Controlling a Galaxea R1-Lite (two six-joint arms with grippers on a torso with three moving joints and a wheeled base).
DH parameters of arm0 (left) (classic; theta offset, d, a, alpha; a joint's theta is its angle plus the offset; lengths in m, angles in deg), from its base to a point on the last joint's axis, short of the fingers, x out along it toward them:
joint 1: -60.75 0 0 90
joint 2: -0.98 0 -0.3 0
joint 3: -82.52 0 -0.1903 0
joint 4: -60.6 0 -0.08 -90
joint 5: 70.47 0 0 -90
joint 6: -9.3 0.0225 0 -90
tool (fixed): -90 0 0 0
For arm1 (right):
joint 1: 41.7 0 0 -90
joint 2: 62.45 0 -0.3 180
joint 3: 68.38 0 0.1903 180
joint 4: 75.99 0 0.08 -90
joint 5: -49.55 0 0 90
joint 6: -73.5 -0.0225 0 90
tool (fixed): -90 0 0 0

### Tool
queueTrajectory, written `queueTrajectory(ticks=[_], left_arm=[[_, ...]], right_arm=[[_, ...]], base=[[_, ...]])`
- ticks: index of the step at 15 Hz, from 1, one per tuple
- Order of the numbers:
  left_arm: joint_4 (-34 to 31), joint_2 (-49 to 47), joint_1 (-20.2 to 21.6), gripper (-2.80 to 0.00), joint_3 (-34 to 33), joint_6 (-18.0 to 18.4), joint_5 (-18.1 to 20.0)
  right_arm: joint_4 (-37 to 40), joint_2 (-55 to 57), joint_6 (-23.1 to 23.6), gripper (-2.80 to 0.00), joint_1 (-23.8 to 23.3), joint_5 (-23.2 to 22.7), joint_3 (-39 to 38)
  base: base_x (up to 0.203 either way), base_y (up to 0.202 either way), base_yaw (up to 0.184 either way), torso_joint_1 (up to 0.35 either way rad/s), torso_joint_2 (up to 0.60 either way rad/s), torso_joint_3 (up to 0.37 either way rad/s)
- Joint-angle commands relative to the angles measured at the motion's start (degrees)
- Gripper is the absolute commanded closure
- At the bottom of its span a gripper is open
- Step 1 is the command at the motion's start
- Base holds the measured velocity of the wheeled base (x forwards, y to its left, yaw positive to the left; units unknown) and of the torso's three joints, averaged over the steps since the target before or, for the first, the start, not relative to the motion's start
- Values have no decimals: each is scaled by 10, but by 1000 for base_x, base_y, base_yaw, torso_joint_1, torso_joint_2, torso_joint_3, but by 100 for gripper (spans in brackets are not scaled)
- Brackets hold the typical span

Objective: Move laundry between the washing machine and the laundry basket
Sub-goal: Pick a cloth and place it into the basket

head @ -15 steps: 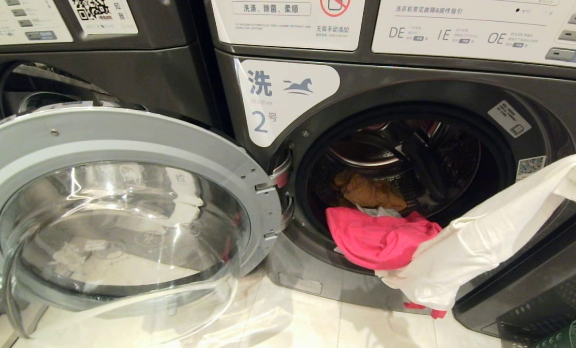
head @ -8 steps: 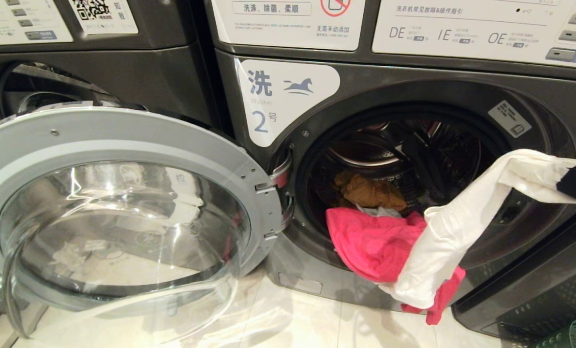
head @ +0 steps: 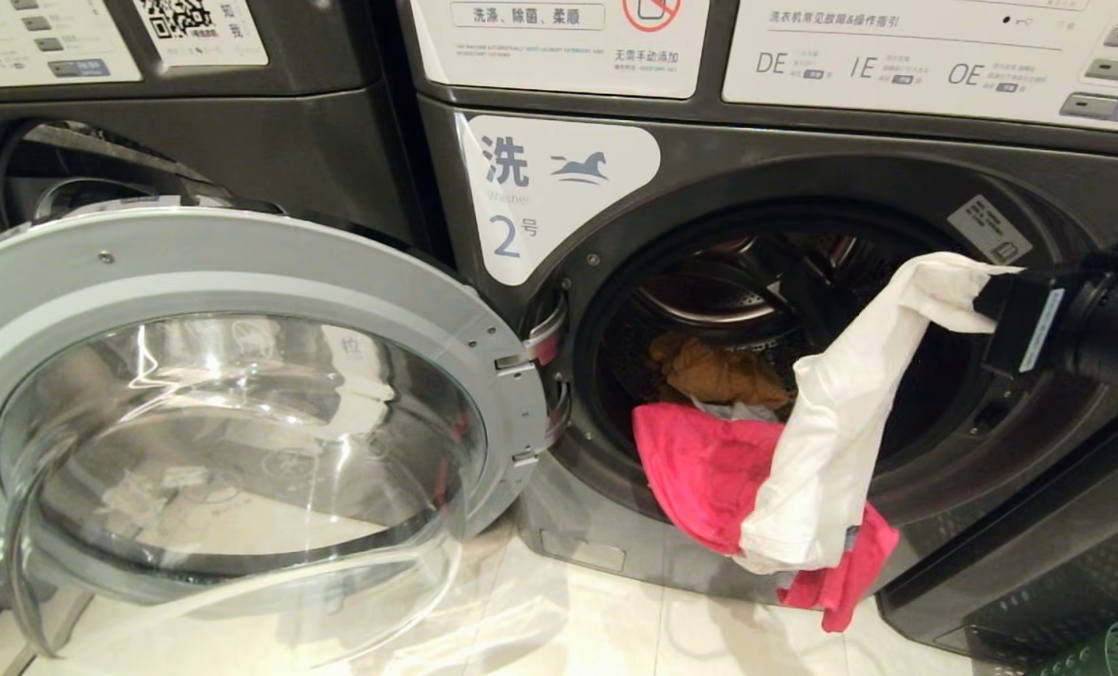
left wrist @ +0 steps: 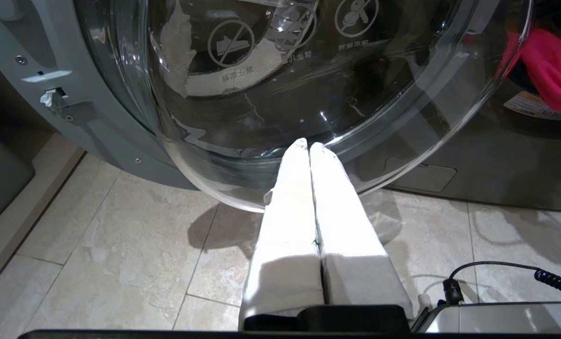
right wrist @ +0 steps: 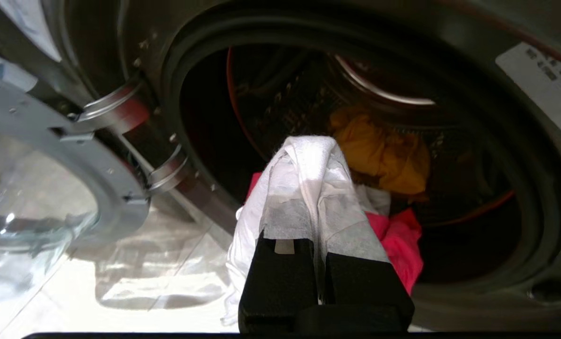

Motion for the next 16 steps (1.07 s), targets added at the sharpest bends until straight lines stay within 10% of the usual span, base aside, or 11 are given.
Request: queueTrajectory(ticks=[1, 16], left_arm=[[0, 0, 0, 0, 0, 0, 0], [0, 0, 0, 0, 0, 1, 0]], right_arm=[[-11, 32, 2, 0, -5, 1, 0], [-119, 134, 23, 0, -25, 49, -79]], base=[[0, 0, 0, 0, 0, 0], [0, 0, 0, 0, 0, 0]])
